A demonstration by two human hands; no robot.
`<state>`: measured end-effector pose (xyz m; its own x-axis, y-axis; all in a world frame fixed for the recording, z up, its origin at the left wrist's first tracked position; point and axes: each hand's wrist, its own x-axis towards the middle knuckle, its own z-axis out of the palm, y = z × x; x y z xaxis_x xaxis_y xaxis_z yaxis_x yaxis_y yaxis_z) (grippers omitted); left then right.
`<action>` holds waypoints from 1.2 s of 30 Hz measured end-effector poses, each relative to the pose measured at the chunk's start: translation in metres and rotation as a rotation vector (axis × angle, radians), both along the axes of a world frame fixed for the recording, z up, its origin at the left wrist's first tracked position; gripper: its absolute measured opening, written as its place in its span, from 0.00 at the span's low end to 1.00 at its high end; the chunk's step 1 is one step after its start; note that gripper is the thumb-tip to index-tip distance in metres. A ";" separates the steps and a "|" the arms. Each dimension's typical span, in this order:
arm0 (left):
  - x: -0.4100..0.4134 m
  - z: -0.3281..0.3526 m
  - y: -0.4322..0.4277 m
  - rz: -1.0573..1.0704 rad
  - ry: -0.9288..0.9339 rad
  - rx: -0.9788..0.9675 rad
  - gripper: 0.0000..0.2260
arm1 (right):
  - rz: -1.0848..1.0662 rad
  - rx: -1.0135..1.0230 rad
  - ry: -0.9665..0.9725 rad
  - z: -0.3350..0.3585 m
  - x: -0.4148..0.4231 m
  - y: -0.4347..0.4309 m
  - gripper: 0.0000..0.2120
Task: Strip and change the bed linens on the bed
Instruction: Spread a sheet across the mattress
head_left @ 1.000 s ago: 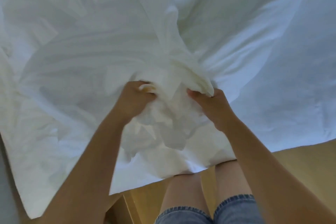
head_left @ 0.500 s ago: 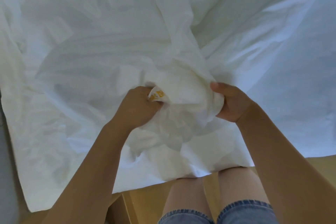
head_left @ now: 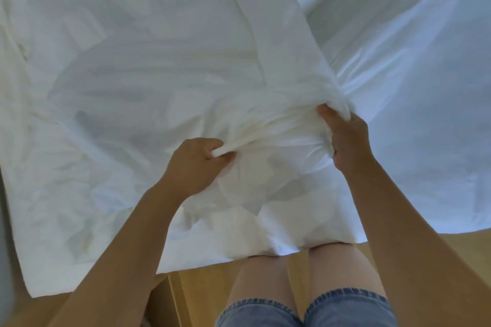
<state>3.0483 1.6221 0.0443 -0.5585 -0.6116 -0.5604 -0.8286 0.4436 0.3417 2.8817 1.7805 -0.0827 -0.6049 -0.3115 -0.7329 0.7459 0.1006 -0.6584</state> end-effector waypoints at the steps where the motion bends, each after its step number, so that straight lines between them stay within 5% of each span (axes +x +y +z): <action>1: 0.001 0.002 0.003 -0.009 -0.010 0.048 0.18 | -0.005 0.021 0.002 -0.002 0.005 0.003 0.07; 3: 0.004 0.011 0.001 0.011 0.002 0.155 0.15 | 0.007 0.063 0.023 -0.006 0.004 0.011 0.06; 6: 0.014 0.035 -0.013 0.062 0.051 0.282 0.08 | 0.094 0.121 0.104 -0.007 -0.009 0.018 0.19; 9: 0.021 0.040 -0.019 0.132 0.050 0.302 0.08 | 0.170 0.134 0.198 -0.007 -0.009 0.006 0.18; 13: 0.013 0.025 -0.009 0.029 -0.048 0.194 0.06 | 0.226 0.229 0.309 -0.010 0.003 -0.002 0.09; 15: 0.009 0.020 -0.006 0.000 -0.063 0.151 0.04 | 0.266 0.306 0.302 -0.007 0.010 0.000 0.16; 18: 0.004 0.016 0.004 -0.093 -0.079 0.009 0.10 | 0.245 0.491 0.628 0.026 0.033 0.001 0.24; 20: 0.001 0.016 0.019 -0.158 -0.089 -0.113 0.16 | 0.224 0.418 0.776 0.054 0.054 0.004 0.23; 25: -0.003 0.011 0.068 -0.533 0.083 -0.416 0.09 | 0.757 0.231 0.216 0.099 0.078 -0.004 0.34; 29: 0.002 -0.007 0.094 -0.594 0.313 -0.417 0.12 | 0.668 0.178 0.020 0.083 0.056 -0.010 0.09; 31: 0.001 -0.012 0.091 -0.506 0.223 -0.319 0.13 | 0.621 0.211 0.107 0.074 0.055 -0.012 0.04; 33: -0.002 -0.013 0.083 -0.170 0.078 0.117 0.22 | 0.530 0.215 0.166 0.068 0.060 -0.013 0.09; 34: -0.001 -0.015 0.081 0.066 0.109 0.365 0.25 | 0.491 0.211 0.152 0.066 0.062 -0.012 0.10; 36: 0.003 -0.025 0.078 0.437 0.239 0.525 0.22 | 0.460 0.188 0.116 0.061 0.065 -0.010 0.10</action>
<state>3.0515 1.6996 0.0192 -0.4687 -0.4906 -0.7346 -0.7686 -0.1834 0.6129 2.9467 1.7705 -0.0216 -0.5167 -0.4340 -0.7380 0.5195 0.5262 -0.6732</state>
